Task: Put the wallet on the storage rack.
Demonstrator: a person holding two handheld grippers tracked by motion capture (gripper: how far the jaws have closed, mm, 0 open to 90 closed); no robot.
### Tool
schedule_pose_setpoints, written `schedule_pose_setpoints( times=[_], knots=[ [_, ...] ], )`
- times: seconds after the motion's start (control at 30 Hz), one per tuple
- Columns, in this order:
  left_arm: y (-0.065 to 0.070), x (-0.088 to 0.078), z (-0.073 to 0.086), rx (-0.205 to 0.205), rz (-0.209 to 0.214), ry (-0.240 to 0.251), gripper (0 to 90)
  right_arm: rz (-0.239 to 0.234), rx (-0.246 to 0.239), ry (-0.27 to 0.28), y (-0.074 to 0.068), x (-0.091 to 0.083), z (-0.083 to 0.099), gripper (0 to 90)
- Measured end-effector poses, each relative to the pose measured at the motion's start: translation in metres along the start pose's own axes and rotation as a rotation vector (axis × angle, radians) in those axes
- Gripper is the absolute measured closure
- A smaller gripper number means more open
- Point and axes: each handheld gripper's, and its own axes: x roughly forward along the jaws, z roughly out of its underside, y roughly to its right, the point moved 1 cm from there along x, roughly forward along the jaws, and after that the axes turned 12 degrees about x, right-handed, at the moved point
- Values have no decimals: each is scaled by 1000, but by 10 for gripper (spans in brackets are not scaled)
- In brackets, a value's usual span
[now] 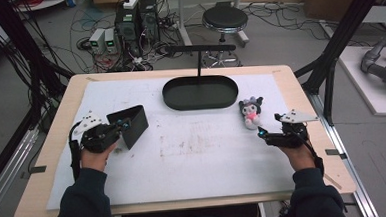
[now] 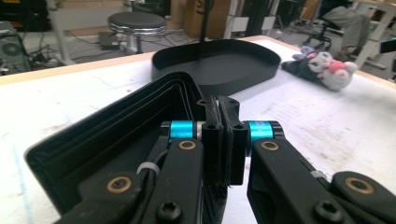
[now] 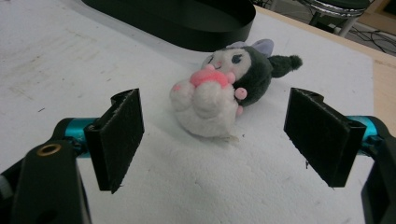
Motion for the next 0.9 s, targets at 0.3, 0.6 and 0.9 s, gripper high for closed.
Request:
schedule_pose_setpoints(
  times=[0.3, 0.6, 0.9],
  knots=[
    [14, 4, -1, -25, 71, 4, 877, -1, -1, 1, 1, 0, 0, 202],
    [18, 9, -2, 65, 41, 24, 485, 0, -1, -2, 0, 1, 0, 202],
    [6, 11, -3, 132, -136, -18, 221, -3, -5, -6, 0, 1, 0, 202]
  ],
)
